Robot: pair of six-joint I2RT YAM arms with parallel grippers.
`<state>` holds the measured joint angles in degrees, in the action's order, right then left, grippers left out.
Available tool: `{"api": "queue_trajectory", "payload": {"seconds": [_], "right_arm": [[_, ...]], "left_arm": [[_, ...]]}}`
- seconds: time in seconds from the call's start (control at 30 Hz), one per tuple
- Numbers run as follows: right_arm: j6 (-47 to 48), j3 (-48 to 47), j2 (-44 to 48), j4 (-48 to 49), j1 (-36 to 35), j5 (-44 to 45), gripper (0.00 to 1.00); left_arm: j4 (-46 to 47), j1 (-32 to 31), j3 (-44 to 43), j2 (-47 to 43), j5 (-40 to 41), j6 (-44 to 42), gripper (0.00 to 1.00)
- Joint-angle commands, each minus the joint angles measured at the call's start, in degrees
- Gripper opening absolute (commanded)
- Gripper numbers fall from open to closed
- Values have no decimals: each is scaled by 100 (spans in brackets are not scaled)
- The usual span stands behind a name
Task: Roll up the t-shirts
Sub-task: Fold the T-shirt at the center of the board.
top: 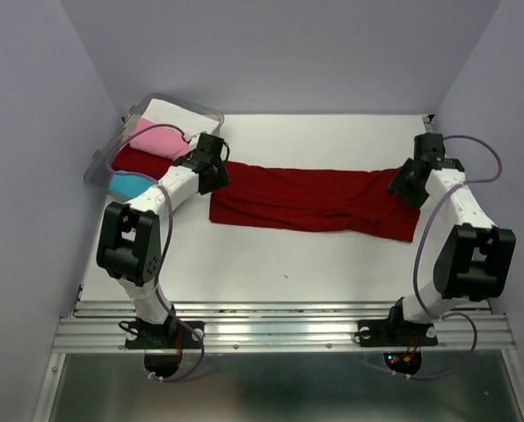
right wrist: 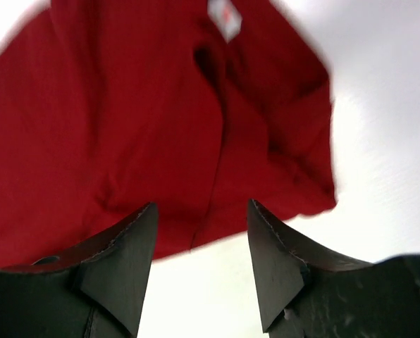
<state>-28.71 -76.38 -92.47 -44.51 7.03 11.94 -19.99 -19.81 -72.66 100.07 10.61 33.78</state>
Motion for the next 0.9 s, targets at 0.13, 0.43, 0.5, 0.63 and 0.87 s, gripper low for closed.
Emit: {"api": "queue_trajectory", "payload": {"seconds": [0.13, 0.43, 0.5, 0.63, 0.87], "right_arm": [[-416, 1879, 1019, 1040, -44, -1940, 57], [-653, 2399, 862, 1533, -44, -2425, 52], [-697, 2400, 801, 1594, -44, -2451, 50], [-706, 2312, 678, 1683, -44, -2487, 47], [-741, 2145, 405, 1762, -44, -2486, 29]], "left_arm": [[-277, -277, -415, -752, -15, -240, 56], [-216, -365, -292, -902, -182, -188, 56], [-216, -365, -266, -919, -191, -188, 56], [-199, -374, -222, -937, -217, -188, 56], [-172, -392, -196, -910, -261, -179, 56]]}}
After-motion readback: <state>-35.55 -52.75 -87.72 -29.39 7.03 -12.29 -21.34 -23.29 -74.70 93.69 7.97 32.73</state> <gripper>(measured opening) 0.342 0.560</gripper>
